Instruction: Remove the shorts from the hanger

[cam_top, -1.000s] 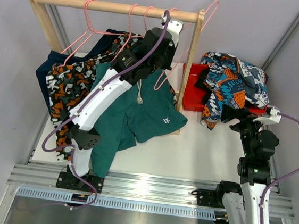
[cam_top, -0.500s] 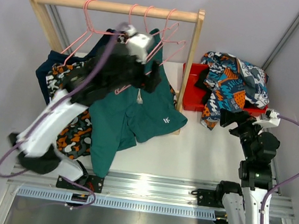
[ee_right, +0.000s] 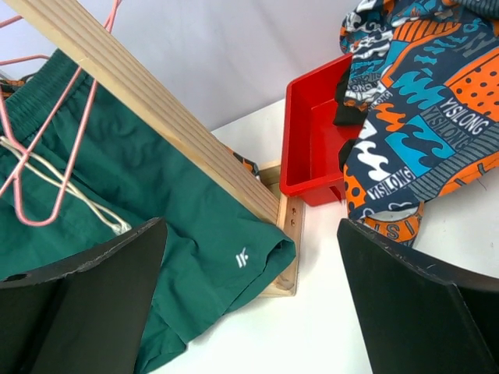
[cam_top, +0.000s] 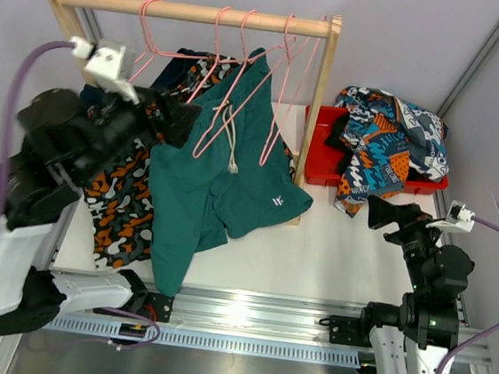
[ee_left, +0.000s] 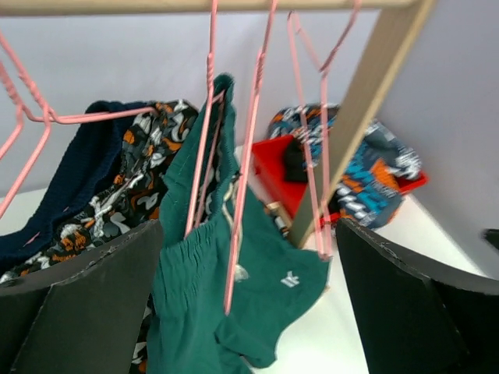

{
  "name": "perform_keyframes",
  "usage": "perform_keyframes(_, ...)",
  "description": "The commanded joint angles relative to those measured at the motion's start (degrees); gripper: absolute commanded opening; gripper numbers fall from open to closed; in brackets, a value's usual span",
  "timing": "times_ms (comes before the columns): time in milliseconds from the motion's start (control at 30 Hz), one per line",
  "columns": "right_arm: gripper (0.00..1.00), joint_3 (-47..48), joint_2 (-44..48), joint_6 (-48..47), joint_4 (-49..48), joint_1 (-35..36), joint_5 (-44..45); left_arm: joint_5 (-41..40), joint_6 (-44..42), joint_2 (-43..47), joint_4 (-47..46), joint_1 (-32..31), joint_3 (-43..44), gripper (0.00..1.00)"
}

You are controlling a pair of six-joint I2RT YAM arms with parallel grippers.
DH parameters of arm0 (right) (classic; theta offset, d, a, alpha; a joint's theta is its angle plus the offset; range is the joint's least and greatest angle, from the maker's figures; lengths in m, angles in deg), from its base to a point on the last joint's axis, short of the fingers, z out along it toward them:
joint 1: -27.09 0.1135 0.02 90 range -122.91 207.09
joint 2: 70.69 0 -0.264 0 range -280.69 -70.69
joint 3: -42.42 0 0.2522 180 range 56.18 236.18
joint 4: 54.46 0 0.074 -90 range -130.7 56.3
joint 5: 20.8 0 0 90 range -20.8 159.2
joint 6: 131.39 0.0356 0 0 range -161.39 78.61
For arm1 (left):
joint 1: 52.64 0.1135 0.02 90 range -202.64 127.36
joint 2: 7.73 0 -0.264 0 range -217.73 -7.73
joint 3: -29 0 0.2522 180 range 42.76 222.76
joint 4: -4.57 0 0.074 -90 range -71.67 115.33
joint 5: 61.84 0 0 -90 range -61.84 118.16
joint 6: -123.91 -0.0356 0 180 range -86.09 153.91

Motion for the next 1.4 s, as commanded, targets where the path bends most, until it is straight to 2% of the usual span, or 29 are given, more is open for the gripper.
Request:
perform_keyframes(0, 1.0, 4.08, 1.45, -0.68, 3.43, 0.28, 0.03, -0.6, -2.95, -5.19, 0.11, 2.81, 2.12, 0.98)
perform_keyframes(267, 1.0, 6.64, 4.18, -3.67, 10.29, 0.28, 1.35, 1.68, -4.62, -14.68, 0.72, 8.7, 13.55, 0.99)
perform_keyframes(400, 0.99, 7.34, 5.32, -4.81, 13.19, 0.28, 2.14, 1.77, -3.92, -16.79, 0.81, 9.76, 14.79, 0.99)
perform_keyframes(600, 0.99, 7.52, 6.03, -6.04, 15.04, 0.28, 3.2, 1.5, -3.57, -17.85, 0.73, 10.73, 12.69, 0.96)
perform_keyframes(933, 1.0, 5.94, 6.82, -5.25, 14.34, 0.28, 2.85, 2.82, -2.87, -16.36, -3.31, 12.48, 2.58, 0.88)
perform_keyframes(1000, 1.0, 5.94, 7.08, -5.25, 14.34, 0.28, 2.76, 3.09, -2.51, -16.45, -4.02, 13.1, 1.17, 0.79)
perform_keyframes(1033, 1.0, 5.94, 7.08, -5.25, 14.34, 0.28, 2.76, 3.09, -2.43, -16.45, -4.37, 13.28, 0.82, 0.72)
perform_keyframes(1067, 1.0, 6.02, 7.08, -5.34, 14.34, 0.28, 2.85, 3.17, -2.42, -16.62, -4.89, 13.54, 0.38, 0.57)
perform_keyframes(1133, 1.0, 6.02, 7.08, -5.43, 14.52, 0.28, 2.85, 3.35, -2.34, -16.8, -5.6, 14.15, 0.2, 0.38)
perform_keyframes(1167, 0.99, 5.94, 7.17, -5.34, 14.52, 0.28, 2.85, 3.52, -2.16, -17.15, -5.6, 14.33, 0.37, 0.1)
perform_keyframes(1200, 1.0, 5.94, 7.08, -5.34, 14.52, 0.28, 2.85, 3.87, -1.9, -17.41, -5.52, 14.94, 0.9, 0.0)
perform_keyframes(1367, 1.0, 5.67, 7.26, -5.16, 14.52, 0.28, 2.85, 7.39, -1.55, -16.27, -5.61, 15.39, 2.92, 0.0)
